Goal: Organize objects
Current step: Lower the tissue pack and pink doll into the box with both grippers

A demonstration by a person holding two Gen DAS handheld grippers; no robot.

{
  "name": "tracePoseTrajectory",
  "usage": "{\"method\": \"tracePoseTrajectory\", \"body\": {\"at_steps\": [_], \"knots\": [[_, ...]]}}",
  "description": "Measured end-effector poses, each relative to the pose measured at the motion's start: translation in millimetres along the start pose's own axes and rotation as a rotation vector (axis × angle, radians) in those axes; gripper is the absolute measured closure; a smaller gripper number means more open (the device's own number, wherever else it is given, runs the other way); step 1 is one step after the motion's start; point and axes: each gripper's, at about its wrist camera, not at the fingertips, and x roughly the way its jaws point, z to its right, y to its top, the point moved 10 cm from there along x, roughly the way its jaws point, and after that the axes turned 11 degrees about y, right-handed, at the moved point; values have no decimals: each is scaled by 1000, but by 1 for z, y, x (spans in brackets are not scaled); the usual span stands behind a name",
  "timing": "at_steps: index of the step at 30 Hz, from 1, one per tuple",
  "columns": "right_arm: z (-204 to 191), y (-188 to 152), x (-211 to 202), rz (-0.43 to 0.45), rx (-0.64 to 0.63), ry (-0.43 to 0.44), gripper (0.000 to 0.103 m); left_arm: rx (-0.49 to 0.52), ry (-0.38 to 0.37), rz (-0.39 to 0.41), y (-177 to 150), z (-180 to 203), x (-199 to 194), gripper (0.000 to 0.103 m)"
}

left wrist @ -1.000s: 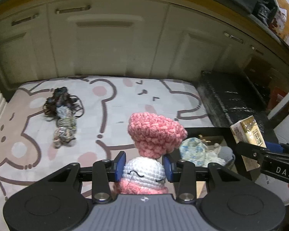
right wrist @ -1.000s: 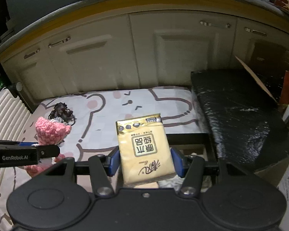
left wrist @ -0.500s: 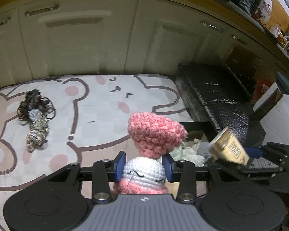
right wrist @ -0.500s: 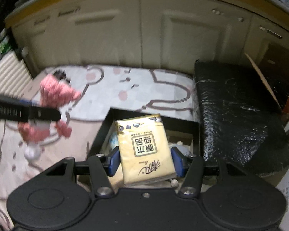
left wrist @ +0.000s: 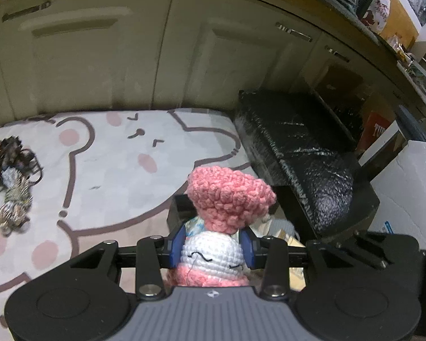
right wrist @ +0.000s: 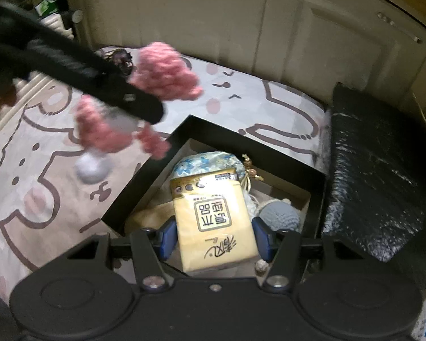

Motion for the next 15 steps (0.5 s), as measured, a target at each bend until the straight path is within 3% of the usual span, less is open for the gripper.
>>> {"method": "tracePoseTrajectory", "body": {"at_steps": [8, 15], "knots": [[-2, -5, -6, 13, -56, 35, 47, 24, -19, -5, 2, 22, 35, 61], [2, -11, 0, -9, -100, 37, 46, 185, -30, -43, -15, 56, 57, 61]]}}
